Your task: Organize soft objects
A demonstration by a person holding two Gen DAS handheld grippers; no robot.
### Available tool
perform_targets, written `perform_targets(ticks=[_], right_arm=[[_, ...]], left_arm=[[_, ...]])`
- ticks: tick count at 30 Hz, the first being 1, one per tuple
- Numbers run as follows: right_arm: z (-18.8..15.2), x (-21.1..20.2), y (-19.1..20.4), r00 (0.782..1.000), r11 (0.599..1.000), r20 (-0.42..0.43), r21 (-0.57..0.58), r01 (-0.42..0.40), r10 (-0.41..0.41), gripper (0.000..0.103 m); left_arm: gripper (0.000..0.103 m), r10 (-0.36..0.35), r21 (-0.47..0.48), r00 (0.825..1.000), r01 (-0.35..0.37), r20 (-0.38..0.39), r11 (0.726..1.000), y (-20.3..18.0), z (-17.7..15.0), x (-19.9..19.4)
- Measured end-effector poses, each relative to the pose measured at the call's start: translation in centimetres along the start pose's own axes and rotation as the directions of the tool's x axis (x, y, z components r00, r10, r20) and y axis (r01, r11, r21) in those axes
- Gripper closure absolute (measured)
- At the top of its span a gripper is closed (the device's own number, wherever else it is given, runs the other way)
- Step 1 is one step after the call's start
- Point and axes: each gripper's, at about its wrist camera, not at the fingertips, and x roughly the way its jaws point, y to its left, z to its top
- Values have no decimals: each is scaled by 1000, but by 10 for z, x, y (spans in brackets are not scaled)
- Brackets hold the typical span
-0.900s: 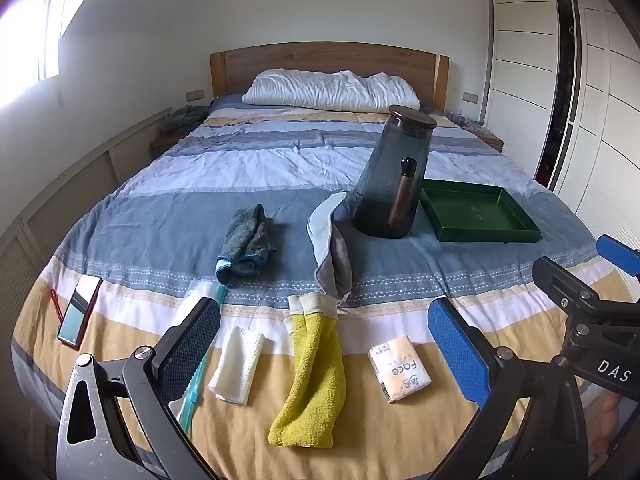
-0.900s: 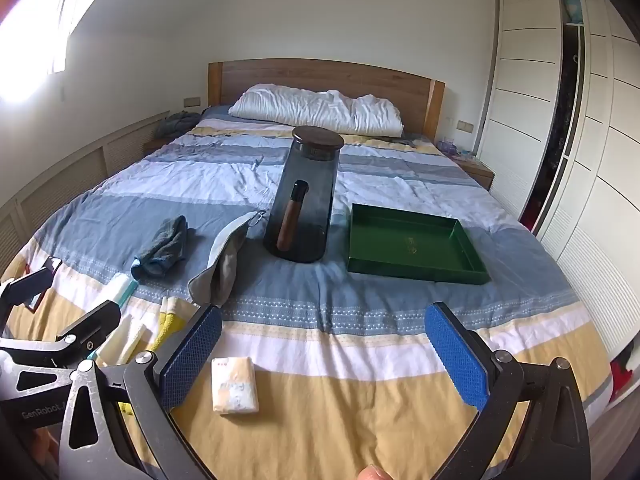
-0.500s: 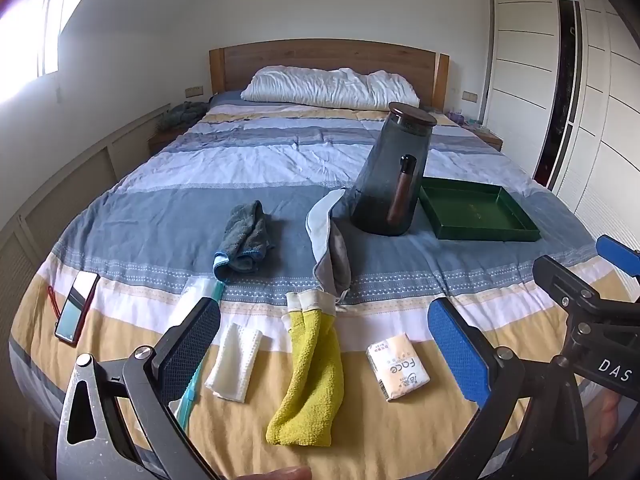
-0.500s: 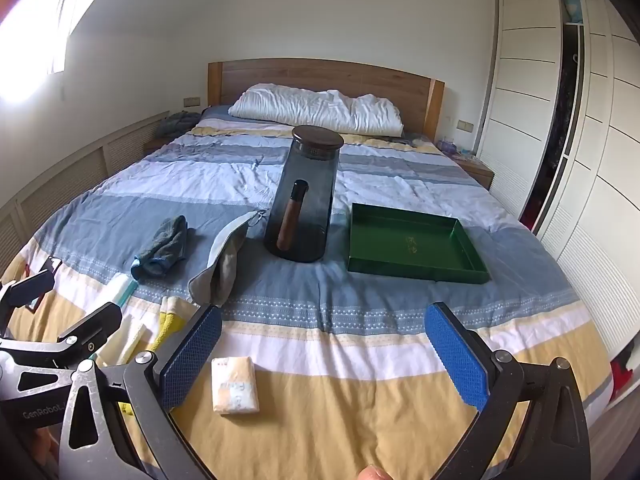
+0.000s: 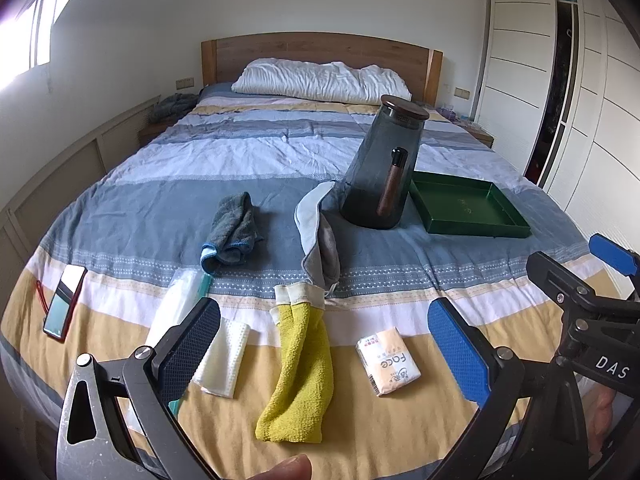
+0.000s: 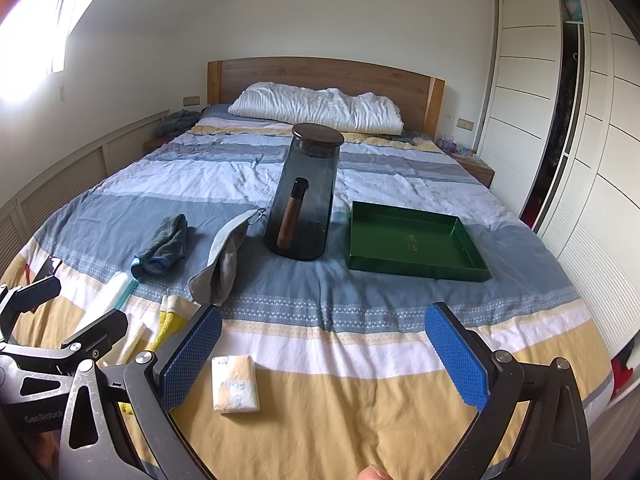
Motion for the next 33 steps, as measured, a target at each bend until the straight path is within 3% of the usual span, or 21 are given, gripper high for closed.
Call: perform_targets(ticks=[33], right_arm=[[2, 4, 1, 1000, 1000, -1, -13, -10, 10, 0]], left_arm=[[1, -12, 3, 1000, 13, -16, 1000, 6, 6, 2]])
